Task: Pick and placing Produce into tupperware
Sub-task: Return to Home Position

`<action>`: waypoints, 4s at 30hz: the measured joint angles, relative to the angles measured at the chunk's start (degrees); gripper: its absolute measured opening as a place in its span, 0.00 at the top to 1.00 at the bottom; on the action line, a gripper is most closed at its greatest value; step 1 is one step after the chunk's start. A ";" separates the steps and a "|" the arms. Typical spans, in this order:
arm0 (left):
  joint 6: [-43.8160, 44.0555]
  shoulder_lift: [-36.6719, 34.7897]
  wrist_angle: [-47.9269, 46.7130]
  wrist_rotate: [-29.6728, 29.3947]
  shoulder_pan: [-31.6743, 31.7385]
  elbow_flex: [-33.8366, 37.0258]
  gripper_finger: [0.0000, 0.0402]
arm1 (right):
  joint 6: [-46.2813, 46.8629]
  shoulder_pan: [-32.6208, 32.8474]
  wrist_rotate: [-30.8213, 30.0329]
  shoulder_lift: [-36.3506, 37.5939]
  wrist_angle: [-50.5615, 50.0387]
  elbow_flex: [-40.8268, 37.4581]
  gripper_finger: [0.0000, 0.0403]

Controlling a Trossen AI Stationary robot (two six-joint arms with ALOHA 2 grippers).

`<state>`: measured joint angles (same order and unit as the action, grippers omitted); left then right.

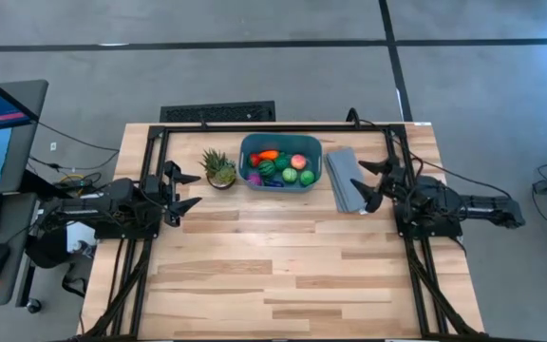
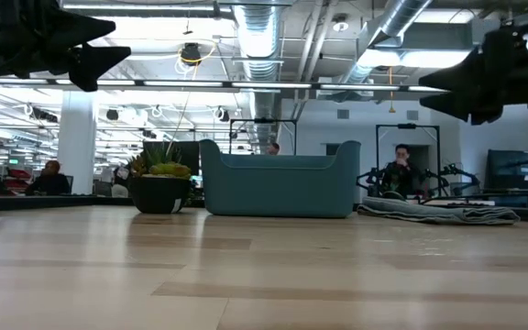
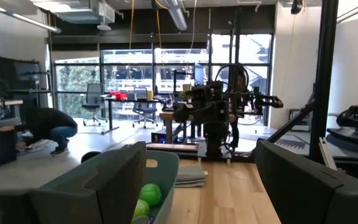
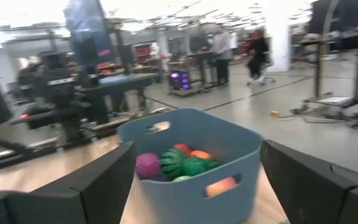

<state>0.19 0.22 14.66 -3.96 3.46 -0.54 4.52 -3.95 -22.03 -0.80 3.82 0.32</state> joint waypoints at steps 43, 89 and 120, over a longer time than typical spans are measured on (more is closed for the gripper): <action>0.92 0.01 -10.32 6.50 0.01 0.17 0.28 | -3.05 1.18 19.22 -1.44 -4.55 0.74 0.09; 2.05 0.23 -12.64 4.60 0.01 0.20 0.28 | -3.00 1.23 19.22 -1.44 -4.64 0.79 0.09; 2.03 0.25 -12.63 4.60 0.02 0.20 0.28 | -2.98 1.25 19.22 -1.44 -4.64 0.79 0.09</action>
<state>2.21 0.46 2.02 0.64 3.49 -0.34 1.54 -2.70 -2.81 -2.24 -0.82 1.10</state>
